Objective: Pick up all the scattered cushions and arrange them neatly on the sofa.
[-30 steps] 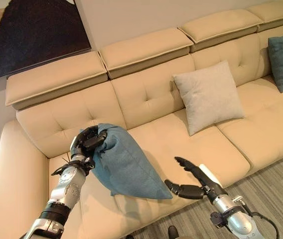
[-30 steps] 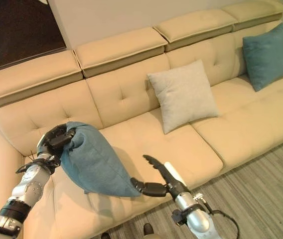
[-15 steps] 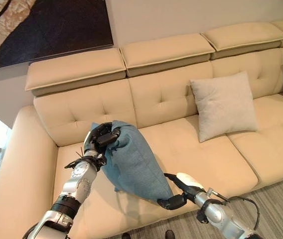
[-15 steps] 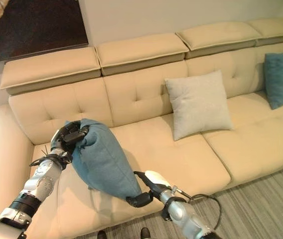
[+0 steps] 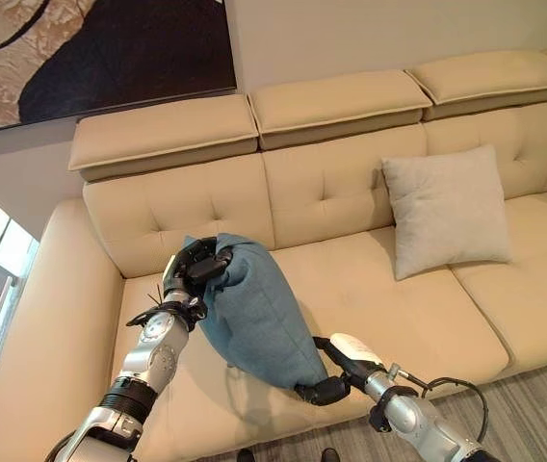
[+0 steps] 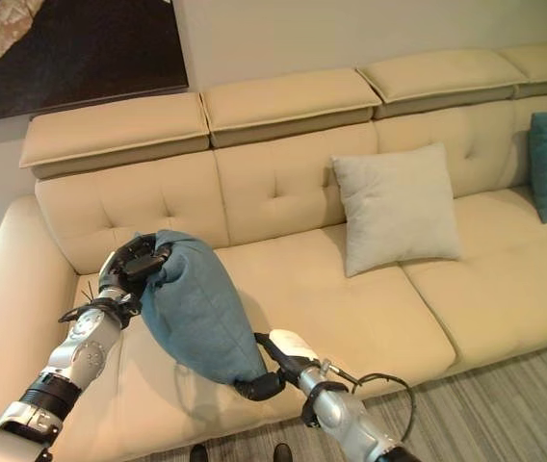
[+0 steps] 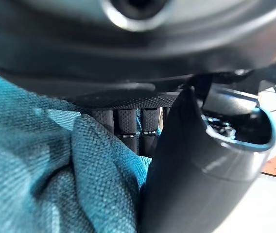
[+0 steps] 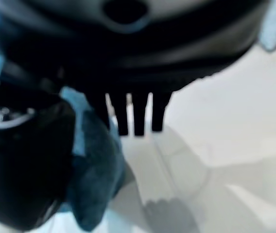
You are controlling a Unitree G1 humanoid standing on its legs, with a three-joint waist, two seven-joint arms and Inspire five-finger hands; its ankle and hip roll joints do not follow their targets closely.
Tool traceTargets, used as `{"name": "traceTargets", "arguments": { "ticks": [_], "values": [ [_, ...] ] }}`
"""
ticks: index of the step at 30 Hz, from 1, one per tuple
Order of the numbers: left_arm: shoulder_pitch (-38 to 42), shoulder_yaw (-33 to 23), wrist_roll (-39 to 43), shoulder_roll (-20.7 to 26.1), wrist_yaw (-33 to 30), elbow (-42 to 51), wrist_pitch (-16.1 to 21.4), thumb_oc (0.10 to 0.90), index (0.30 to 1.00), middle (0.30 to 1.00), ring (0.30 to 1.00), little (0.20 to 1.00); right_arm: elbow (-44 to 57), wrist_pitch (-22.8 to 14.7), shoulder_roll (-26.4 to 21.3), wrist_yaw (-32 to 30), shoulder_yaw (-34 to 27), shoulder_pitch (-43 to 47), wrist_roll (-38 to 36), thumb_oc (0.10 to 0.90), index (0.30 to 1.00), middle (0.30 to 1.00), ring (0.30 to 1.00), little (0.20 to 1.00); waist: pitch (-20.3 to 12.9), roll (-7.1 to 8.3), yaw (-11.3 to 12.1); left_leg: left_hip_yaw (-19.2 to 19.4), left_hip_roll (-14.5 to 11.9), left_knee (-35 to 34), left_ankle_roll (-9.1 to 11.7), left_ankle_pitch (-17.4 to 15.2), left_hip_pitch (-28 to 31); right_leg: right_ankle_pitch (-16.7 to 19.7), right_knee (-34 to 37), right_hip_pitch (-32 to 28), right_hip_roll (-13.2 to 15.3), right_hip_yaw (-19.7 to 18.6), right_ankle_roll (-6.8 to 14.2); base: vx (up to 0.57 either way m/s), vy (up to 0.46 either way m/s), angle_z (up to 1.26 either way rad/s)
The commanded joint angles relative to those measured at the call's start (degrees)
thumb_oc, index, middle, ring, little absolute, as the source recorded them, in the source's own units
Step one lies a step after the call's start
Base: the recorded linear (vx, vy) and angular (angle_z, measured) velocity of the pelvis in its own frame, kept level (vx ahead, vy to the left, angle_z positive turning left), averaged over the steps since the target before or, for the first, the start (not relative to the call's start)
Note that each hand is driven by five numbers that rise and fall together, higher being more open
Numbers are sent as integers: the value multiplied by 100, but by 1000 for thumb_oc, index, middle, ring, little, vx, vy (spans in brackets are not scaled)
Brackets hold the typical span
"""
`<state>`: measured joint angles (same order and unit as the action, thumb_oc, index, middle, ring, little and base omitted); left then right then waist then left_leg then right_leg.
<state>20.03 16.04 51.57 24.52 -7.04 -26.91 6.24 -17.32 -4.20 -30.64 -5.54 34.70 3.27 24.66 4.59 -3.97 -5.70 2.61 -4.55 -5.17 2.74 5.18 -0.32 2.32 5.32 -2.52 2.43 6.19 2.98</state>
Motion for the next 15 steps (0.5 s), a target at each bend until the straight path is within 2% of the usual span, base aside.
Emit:
{"name": "traceTargets", "arguments": {
  "ticks": [1,8,15],
  "values": [
    [864,-305,-253,170,134,-12,981,400,300,300,300,300,776,-446,242,-587,-344,156,-107,400,300,300,300,300,-529,56,61,159,38,17,28,-392,-167,-468,-242,-165,519,177,540,43,35,2],
    [439,-595,-347,316,182,-4,950,400,300,300,300,300,950,-391,60,-1098,-1481,7,-460,400,300,300,300,300,-552,87,70,172,175,17,-79,-524,-146,-431,-294,-133,671,158,643,48,70,4],
    [192,-725,-255,347,289,269,966,400,300,300,300,300,1010,-294,90,-1377,-1993,408,-569,400,300,300,300,300,-583,195,180,160,368,17,-222,-668,-132,-353,-392,-82,871,118,766,66,124,1]
  ]
}}
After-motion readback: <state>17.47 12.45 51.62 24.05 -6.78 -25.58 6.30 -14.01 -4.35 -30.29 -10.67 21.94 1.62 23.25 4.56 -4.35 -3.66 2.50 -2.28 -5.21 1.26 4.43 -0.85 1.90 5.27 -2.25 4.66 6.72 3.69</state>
